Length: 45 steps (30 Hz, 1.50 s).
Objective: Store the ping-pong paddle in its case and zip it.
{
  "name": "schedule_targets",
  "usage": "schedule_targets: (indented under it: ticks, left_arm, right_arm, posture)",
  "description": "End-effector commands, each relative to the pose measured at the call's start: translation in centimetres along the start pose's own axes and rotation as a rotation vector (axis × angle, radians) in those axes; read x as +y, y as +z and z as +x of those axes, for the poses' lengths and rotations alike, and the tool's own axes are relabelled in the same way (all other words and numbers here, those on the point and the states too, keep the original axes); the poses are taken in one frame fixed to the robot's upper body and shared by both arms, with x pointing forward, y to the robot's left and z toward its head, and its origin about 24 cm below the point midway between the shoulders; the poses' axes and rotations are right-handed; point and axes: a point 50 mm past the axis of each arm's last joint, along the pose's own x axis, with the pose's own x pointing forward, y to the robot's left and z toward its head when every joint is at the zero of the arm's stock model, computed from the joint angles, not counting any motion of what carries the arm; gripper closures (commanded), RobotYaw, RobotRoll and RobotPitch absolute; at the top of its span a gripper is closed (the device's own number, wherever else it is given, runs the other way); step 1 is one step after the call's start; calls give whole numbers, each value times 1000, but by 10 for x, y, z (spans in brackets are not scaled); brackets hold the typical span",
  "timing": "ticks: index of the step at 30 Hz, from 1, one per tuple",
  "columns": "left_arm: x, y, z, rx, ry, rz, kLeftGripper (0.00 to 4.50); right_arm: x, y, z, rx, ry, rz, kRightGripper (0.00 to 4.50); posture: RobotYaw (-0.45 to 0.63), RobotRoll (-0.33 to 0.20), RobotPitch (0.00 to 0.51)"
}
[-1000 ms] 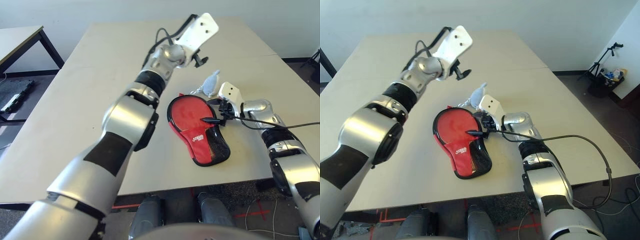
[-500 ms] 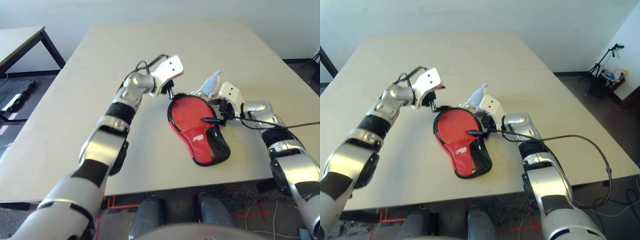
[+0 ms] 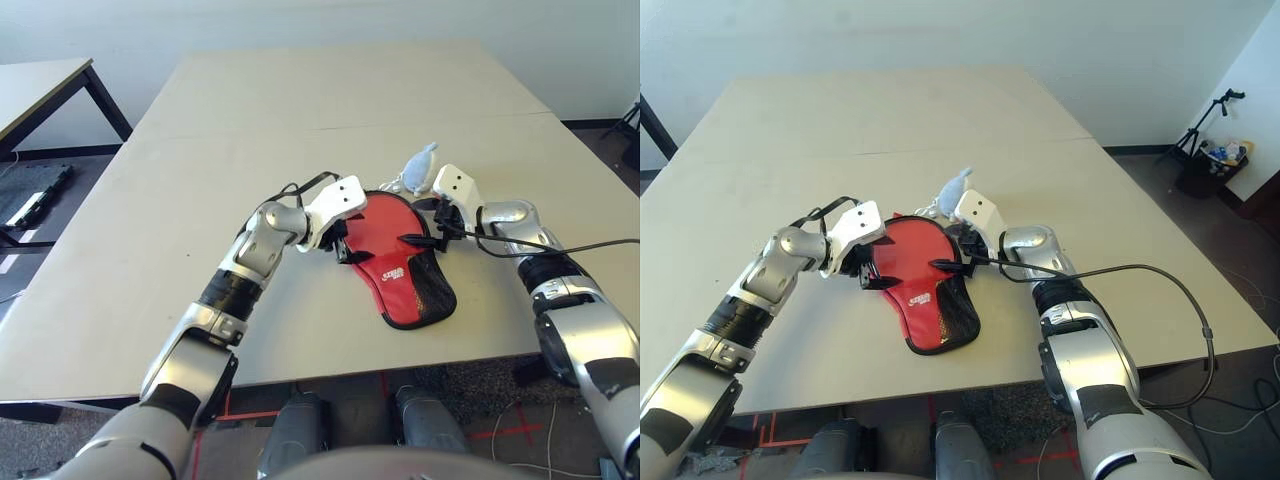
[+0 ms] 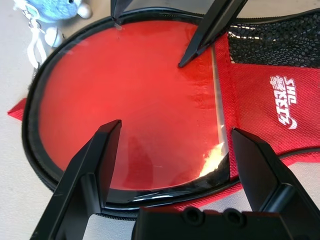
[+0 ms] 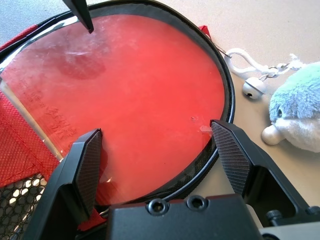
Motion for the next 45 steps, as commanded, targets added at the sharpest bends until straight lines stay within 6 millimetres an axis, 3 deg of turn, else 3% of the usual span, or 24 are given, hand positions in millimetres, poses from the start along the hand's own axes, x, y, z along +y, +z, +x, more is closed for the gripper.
schedule_targets:
  ticks: [1, 7, 10, 15, 22, 26, 32, 37, 45]
  left_arm:
    - [-5, -10, 7, 29, -23, -37, 34]
    - [-5, -16, 11, 64, -24, -44, 34]
    - [-6, -19, 14, 76, -30, -47, 34]
    - [-9, -20, 16, 78, -40, -51, 34]
    - [-14, -24, 18, 84, -51, -59, 34]
    - [-17, -25, 19, 82, -55, -64, 34]
    - [-22, -24, 21, 74, -60, -73, 34]
    - [-28, -24, 21, 71, -65, -81, 34]
    - [-35, -24, 20, 78, -75, -82, 34]
  right_arm:
    - [14, -21, 8, 88, 62, 42, 0]
    - [11, -19, 3, 74, 49, 44, 0]
    - [4, -8, -3, 25, 43, 45, 0]
    - [-17, 21, -17, -94, -14, 74, 0]
    - [-54, 78, -36, -293, -204, 133, 0]
    - [-71, 99, -38, -360, -399, 221, 0]
    - [-83, 97, -39, -348, -629, 379, 0]
    - [-84, 82, -35, -297, -722, 532, 0]
    - [-75, 68, -20, -254, -709, 651, 0]
  posture:
    - [-10, 0, 18]
    - [-17, 0, 14]
    - [-21, 0, 12]
    - [-23, 0, 11]
    - [-17, 0, 10]
    - [-12, 0, 10]
    - [-3, 0, 11]
    - [7, 0, 15]
    - [19, 0, 29]
